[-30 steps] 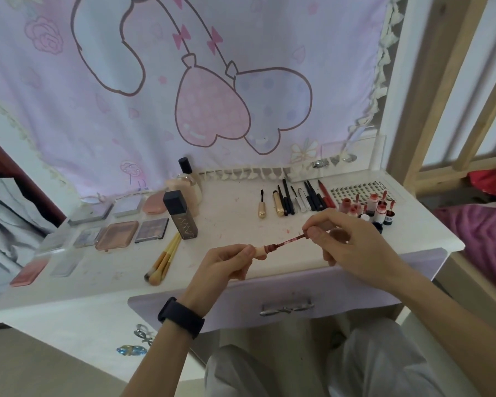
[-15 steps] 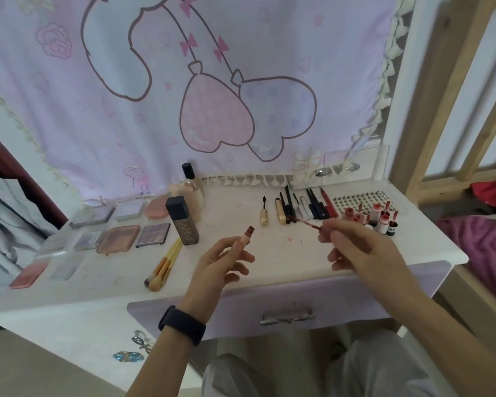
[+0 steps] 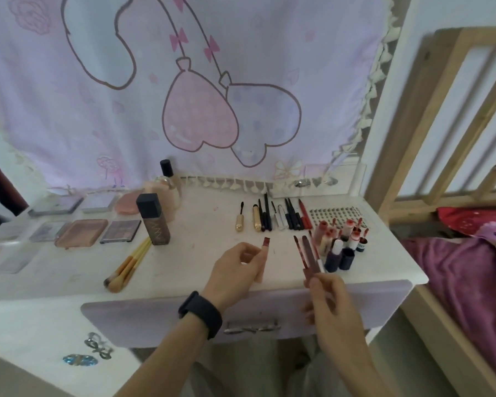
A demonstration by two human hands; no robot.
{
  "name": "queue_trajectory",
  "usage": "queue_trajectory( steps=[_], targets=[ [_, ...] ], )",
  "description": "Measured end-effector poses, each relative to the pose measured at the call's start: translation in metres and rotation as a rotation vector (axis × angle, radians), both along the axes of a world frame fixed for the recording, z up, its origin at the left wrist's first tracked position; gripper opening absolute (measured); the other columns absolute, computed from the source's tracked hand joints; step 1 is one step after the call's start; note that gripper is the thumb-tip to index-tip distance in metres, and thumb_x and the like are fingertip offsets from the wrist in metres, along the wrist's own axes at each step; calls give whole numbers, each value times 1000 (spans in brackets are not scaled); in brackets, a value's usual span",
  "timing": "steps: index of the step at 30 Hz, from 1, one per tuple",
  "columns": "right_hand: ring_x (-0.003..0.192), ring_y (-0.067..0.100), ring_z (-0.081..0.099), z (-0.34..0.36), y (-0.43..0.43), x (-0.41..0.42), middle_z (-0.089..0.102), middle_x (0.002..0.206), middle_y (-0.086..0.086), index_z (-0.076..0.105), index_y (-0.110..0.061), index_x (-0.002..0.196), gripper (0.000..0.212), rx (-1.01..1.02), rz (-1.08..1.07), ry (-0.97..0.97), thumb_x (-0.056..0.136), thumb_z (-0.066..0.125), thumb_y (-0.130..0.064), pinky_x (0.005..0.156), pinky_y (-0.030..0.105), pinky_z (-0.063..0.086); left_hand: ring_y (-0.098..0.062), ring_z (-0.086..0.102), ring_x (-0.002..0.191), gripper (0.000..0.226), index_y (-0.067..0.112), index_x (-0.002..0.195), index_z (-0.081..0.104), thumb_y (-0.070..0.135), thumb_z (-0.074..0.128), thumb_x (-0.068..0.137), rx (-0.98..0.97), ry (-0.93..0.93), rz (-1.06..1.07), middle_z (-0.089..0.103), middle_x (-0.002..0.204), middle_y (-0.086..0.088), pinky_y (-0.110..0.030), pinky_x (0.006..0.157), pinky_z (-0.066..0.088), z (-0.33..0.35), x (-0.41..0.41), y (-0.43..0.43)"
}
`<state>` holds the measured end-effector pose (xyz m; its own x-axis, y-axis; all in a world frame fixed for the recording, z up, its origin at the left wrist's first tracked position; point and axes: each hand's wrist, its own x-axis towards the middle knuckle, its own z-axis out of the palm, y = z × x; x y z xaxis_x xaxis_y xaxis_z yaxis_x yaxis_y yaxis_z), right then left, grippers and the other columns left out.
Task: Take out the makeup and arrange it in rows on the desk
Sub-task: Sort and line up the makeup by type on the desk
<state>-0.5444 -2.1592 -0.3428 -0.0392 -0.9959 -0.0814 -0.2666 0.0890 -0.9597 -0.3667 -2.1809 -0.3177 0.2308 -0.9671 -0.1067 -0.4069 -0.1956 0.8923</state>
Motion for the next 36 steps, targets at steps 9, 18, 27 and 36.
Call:
queue_trajectory(
  steps=[9,18,27,36],
  targets=[
    [74,3,53,-2,-22,15,71,94,-7,75,-22,111,24,-381,-64,574,96,64,-36,69,13,36,-14,69,75,26,28,79,62,51,61,91,103,-341,109,72,81,7,-33,77,59,-7,0,-27],
    [76,5,53,0,-40,31,55,84,-12,67,-28,108,32,-310,52,866,102,45,-49,73,17,39,-12,64,77,32,28,80,68,56,58,89,141,-474,38,65,74,10,-27,67,52,-3,-6,-28],
    [65,5,49,-12,-33,23,64,80,-8,74,-20,100,24,-439,29,733,97,60,-39,60,12,34,-11,68,76,40,27,79,73,61,55,90,132,-427,-13,74,72,8,-31,74,58,-8,-10,-31],
    [73,8,56,-34,-24,-50,67,96,0,73,-15,102,15,-597,-94,670,89,72,-23,67,16,46,-15,66,78,34,28,66,61,57,66,84,143,-488,-62,62,70,11,-29,68,54,1,-27,-33]
  ],
)
